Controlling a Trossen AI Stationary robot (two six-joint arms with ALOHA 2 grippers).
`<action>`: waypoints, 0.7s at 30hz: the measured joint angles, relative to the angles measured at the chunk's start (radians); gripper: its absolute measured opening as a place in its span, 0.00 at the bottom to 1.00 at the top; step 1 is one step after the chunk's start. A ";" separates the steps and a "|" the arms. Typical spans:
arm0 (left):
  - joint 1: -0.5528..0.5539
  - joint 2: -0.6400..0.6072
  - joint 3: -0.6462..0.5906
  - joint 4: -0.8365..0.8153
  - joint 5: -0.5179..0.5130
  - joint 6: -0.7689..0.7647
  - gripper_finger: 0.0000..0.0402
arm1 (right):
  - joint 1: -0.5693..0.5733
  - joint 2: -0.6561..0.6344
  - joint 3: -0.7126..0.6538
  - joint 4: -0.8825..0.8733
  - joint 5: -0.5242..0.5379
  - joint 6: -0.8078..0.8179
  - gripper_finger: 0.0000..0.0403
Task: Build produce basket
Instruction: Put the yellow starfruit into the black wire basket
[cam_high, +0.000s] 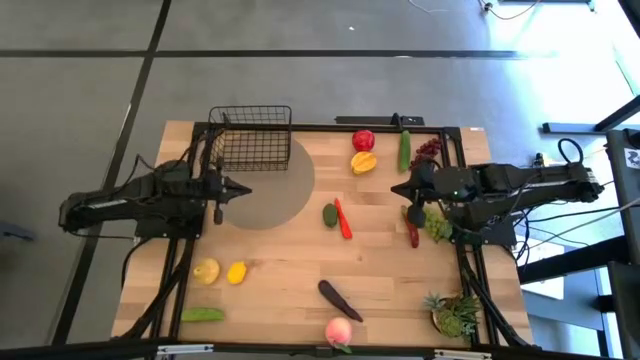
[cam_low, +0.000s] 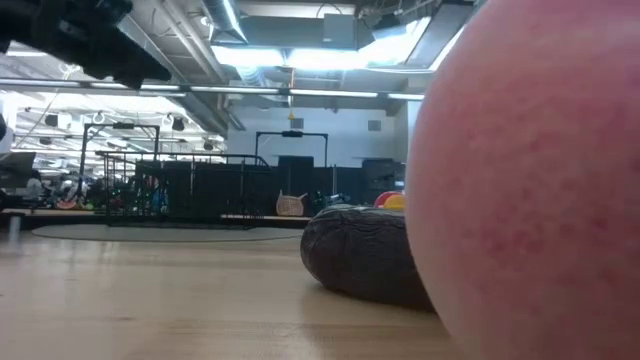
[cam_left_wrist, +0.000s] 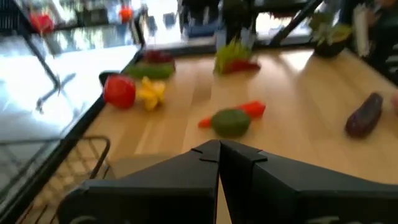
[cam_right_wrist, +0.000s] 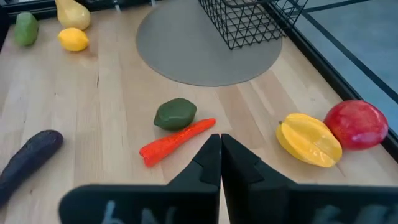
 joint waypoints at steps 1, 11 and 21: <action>0.000 0.034 0.021 -0.026 -0.010 -0.004 0.00 | 0.000 0.010 0.007 -0.001 0.000 -0.006 0.02; 0.000 0.289 0.204 -0.058 -0.001 -0.028 0.00 | -0.042 0.096 0.021 -0.016 0.005 -0.129 0.27; -0.041 0.424 0.390 -0.210 -0.009 -0.045 0.00 | -0.202 0.263 0.021 0.094 0.024 -0.473 0.34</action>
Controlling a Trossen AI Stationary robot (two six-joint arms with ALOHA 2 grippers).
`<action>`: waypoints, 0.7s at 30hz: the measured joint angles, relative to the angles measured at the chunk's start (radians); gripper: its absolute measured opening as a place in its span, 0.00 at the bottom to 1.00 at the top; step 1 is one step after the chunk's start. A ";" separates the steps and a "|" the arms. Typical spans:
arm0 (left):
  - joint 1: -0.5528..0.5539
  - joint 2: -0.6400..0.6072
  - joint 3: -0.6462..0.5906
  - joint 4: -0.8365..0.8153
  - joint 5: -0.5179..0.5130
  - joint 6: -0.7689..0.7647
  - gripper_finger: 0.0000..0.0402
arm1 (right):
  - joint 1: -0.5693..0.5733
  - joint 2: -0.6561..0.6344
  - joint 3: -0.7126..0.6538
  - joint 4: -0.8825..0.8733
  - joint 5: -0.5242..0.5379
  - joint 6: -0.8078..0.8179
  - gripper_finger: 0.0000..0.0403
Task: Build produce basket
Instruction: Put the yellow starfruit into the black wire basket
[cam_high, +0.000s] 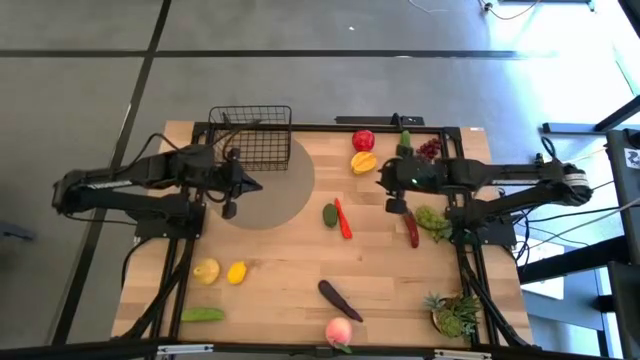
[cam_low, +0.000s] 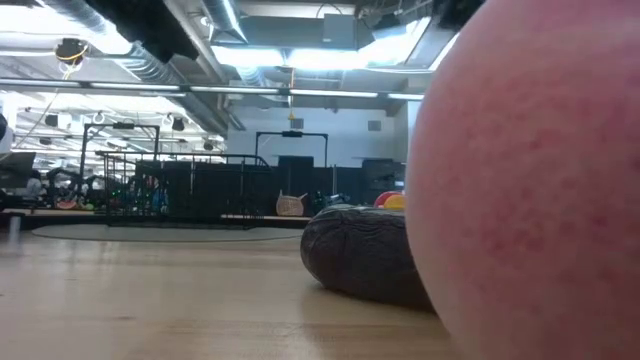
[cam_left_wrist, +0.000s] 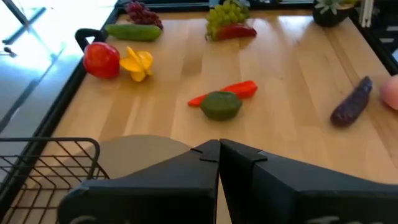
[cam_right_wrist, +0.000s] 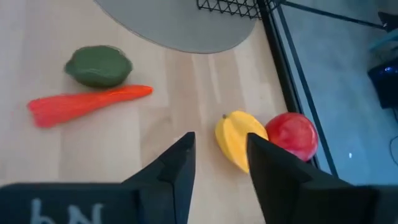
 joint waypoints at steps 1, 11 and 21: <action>-0.004 0.009 0.008 -0.006 0.000 -0.003 0.00 | -0.024 0.021 0.000 0.017 -0.012 -0.007 0.34; -0.009 0.055 0.023 -0.008 -0.002 -0.008 0.00 | -0.244 0.214 0.000 0.170 -0.141 -0.162 0.34; -0.009 0.054 0.023 -0.005 -0.024 -0.008 0.00 | -0.344 0.401 0.000 0.317 -0.200 -0.241 0.34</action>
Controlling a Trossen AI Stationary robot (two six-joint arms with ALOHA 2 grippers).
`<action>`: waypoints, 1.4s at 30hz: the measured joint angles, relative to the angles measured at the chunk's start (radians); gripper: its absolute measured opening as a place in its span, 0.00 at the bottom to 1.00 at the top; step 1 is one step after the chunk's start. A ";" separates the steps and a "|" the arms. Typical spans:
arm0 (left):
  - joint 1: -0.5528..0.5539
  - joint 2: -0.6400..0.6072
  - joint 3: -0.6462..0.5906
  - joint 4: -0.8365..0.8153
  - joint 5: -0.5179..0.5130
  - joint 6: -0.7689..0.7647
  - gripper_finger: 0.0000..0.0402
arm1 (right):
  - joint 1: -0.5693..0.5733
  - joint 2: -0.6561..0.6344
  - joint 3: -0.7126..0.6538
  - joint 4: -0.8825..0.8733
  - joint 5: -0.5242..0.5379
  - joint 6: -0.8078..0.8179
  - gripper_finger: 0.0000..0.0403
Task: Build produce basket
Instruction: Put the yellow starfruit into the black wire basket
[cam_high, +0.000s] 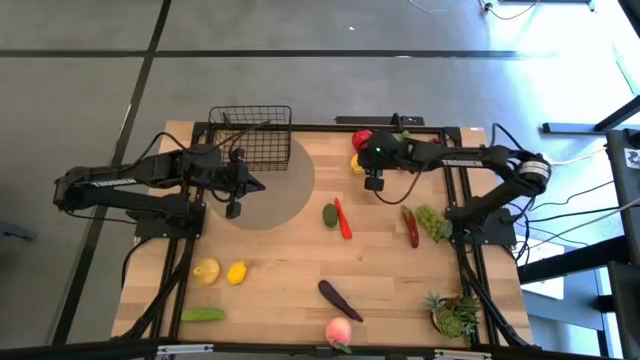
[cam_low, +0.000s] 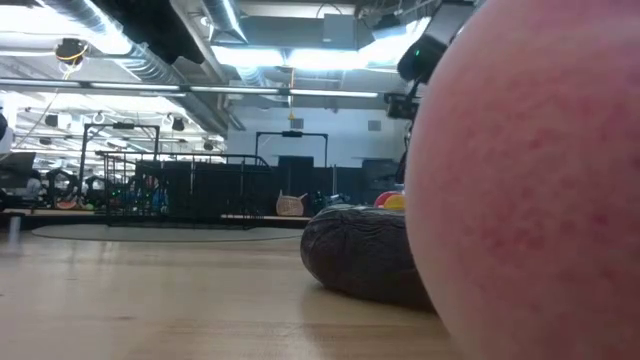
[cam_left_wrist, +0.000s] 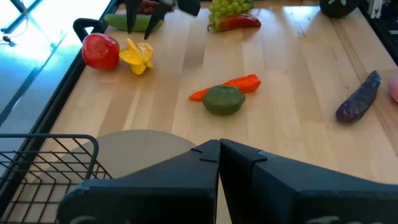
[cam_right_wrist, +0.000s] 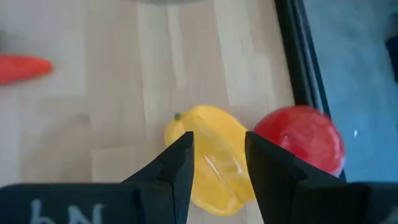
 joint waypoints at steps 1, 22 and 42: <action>0.000 0.000 0.000 0.000 0.000 0.000 0.00 | -0.008 0.015 0.000 0.005 0.000 -0.001 0.34; 0.000 0.000 0.000 0.000 0.001 0.000 0.00 | -0.056 0.087 -0.001 0.079 0.016 -0.109 0.34; 0.000 0.000 0.000 -0.007 -0.023 -0.158 0.00 | -0.051 0.079 0.269 -0.346 -0.005 -0.126 0.34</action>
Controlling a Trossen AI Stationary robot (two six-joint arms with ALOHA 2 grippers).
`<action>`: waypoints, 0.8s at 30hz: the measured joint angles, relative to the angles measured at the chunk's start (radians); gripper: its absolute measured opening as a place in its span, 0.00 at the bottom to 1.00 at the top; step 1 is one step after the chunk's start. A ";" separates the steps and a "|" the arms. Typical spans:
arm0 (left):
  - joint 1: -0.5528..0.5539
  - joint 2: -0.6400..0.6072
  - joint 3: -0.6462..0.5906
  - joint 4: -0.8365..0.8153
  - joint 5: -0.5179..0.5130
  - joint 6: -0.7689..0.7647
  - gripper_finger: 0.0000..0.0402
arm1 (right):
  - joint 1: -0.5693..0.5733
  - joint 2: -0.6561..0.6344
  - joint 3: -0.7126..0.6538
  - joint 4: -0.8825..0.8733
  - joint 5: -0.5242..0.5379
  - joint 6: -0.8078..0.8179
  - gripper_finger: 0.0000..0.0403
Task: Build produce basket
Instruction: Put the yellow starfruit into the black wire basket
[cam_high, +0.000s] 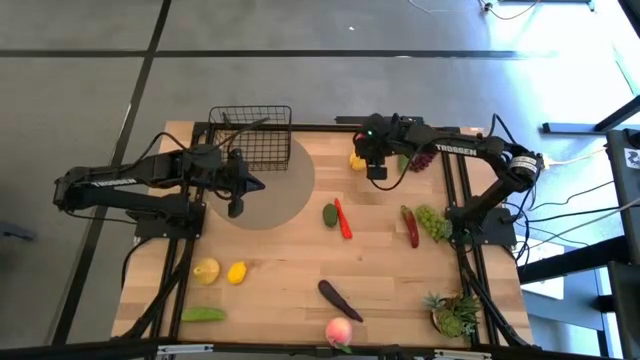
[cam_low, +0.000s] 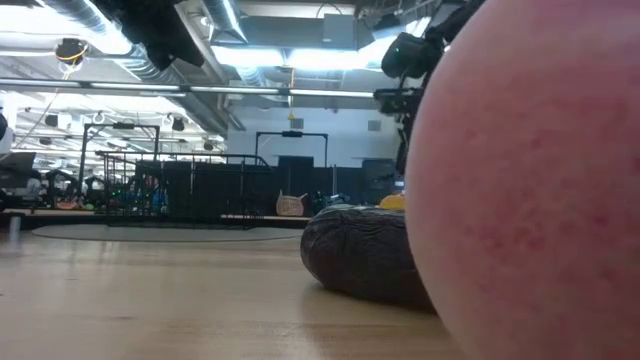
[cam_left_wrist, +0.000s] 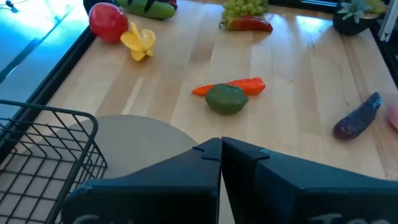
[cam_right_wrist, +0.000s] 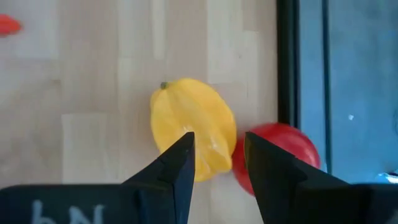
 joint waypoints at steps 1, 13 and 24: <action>0.000 0.000 0.000 0.000 0.001 0.000 0.00 | 0.000 0.000 0.015 -0.009 -0.019 -0.002 0.34; 0.000 0.000 0.000 0.000 0.002 -0.003 0.00 | -0.003 0.023 0.037 -0.025 -0.122 -0.013 0.34; 0.000 0.000 0.000 0.000 -0.002 -0.002 0.00 | -0.054 0.129 0.036 -0.014 -0.109 -0.079 0.34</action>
